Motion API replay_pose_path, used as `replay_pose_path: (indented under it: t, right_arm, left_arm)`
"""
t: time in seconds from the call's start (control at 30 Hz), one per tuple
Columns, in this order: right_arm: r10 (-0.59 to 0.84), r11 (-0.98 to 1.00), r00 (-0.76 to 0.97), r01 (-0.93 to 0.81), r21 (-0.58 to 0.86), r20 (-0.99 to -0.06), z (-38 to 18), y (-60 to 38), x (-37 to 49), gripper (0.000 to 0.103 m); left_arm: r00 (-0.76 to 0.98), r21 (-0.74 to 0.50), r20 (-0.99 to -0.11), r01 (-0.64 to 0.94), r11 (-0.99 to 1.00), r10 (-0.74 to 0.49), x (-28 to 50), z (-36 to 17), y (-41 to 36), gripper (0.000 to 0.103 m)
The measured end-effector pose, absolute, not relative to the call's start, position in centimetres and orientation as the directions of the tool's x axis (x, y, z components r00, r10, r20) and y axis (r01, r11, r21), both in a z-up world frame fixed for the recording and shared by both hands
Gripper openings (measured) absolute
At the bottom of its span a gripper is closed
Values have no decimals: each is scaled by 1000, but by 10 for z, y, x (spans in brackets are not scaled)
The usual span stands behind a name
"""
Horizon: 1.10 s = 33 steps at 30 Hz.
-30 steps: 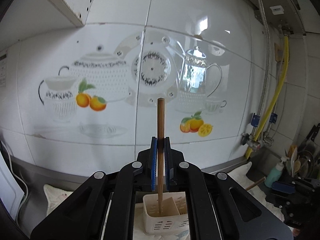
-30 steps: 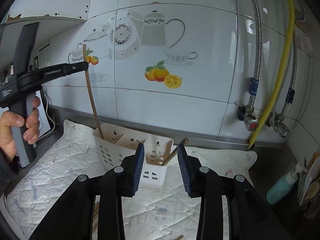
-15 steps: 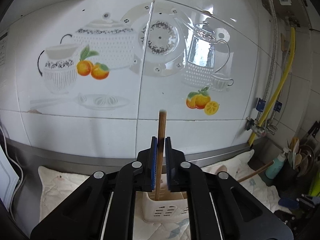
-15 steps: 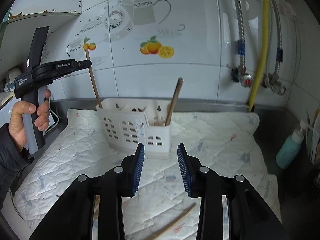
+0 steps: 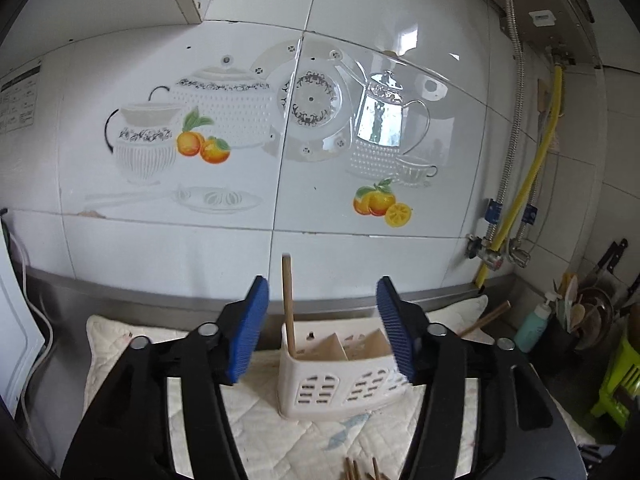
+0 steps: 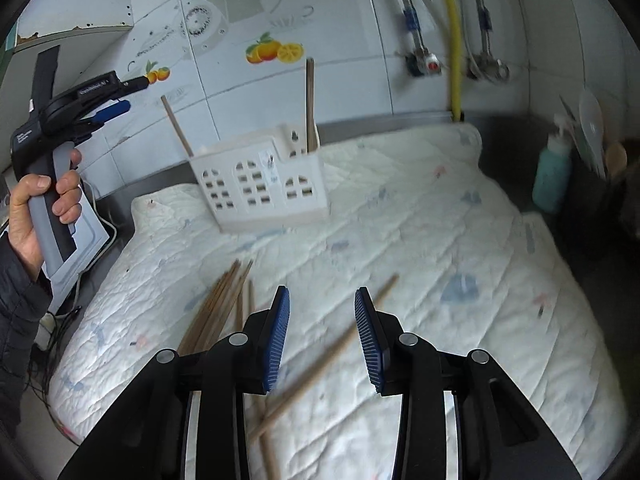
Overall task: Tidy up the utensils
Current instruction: 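Grasp another chopstick from the pile with the right gripper while the left gripper grasps one too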
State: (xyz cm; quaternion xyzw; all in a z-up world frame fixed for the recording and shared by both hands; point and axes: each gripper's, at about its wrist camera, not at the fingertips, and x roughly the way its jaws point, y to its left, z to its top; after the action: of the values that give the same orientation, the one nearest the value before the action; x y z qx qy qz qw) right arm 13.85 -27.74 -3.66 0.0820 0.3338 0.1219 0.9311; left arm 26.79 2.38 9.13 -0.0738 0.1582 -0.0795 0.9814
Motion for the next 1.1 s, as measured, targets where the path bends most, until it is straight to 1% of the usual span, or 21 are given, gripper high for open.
replay_pose_path:
  t: [0.03,0.1,0.13,0.2,0.23,0.3,0.37,0.53,0.67,0.73,0.87,0.93,0.97,1.03,1.1]
  right_arm:
    - [285,955,738,-162,248,-612,-42,-276,133,34]
    - [274,957,725,-143,252,-632,-51,-271,125,31]
    - [267,957,718,-121,264,-643,-57,-270,121,31]
    - [297,941,693,-97,324,-657,-68,-267,118,25]
    - [305,934,682,-76,350,-665,-74,-266,116,24]
    - [293,932,668,-42,359,-684,-83,-261,112,20]
    - [317,916,642,-17,401,-698,-93,-255,108,18]
    - [340,880,613,60,471,-713,-109,-246,104,18]
    - [360,843,600,120,525,-714,-116,-247,107,18]
    - [352,837,599,142,528,-719,-117,-246,110,18]
    - [318,843,599,175,508,-735,-118,-242,116,17]
    - [307,842,600,190,505,-739,-118,-242,116,15]
    - [306,843,600,190,503,-739,-117,-241,117,13]
    - [296,850,601,188,492,-742,-117,-241,117,11]
    - [282,864,602,178,471,-747,-115,-240,117,9]
  left_arm:
    - [937,-173,-298,135,976,-183,261,89,24,63]
    - [937,-167,-303,126,978,-172,248,83,26,70]
    - [936,-166,-306,125,978,-172,241,80,26,71]
    - [936,-158,-317,110,981,-156,228,75,28,75]
    - [935,-158,-320,105,982,-151,222,72,29,75]
    - [932,-163,-327,106,981,-155,209,65,33,76]
    - [934,-155,-325,103,982,-150,195,59,35,77]
    - [933,-120,-331,108,987,-142,169,45,38,79]
    - [932,-69,-335,121,990,-137,154,36,38,80]
    - [929,-63,-341,130,990,-143,150,33,39,80]
    - [908,-81,-379,159,984,-177,142,21,42,80]
    - [898,-84,-400,162,983,-182,137,14,44,80]
    - [893,-88,-410,165,982,-187,134,10,44,80]
    - [879,-103,-432,174,979,-201,129,3,46,80]
    - [858,-114,-469,179,977,-212,122,-9,47,80]
